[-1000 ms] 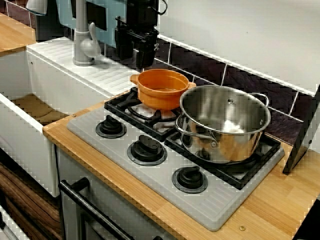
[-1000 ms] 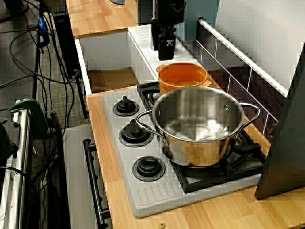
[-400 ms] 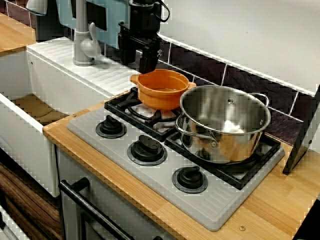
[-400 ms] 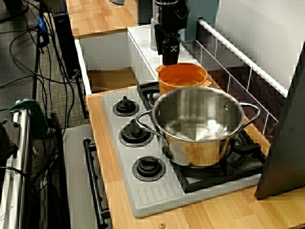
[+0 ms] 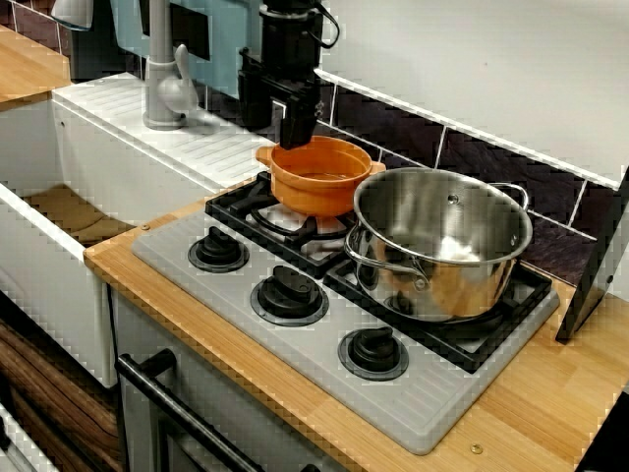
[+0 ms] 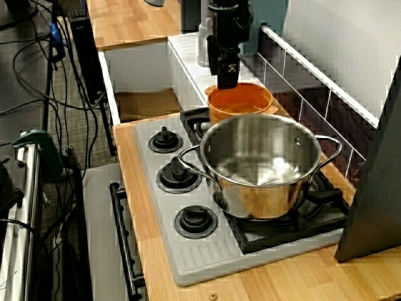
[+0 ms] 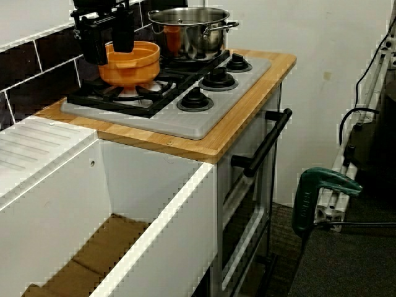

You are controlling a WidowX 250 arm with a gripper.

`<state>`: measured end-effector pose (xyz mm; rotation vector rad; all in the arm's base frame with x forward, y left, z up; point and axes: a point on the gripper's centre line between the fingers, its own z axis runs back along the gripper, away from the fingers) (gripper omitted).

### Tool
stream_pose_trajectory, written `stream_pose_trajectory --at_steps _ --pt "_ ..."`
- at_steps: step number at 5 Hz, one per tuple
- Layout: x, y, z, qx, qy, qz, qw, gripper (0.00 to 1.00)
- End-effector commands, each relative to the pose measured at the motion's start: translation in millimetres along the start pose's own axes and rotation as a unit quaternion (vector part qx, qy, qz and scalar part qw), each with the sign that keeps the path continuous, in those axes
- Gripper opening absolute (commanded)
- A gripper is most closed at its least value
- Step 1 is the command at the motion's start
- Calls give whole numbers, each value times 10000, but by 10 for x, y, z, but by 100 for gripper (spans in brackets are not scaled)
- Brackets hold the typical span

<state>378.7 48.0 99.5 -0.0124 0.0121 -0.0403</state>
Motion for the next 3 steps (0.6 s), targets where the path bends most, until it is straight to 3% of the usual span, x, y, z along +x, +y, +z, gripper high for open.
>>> stream_pose_trajectory --at_steps 1,3 --pt "110 -151 89 -132 -224 151 9995 100" --pt "177 -212 23 -174 -112 147 9997 100"
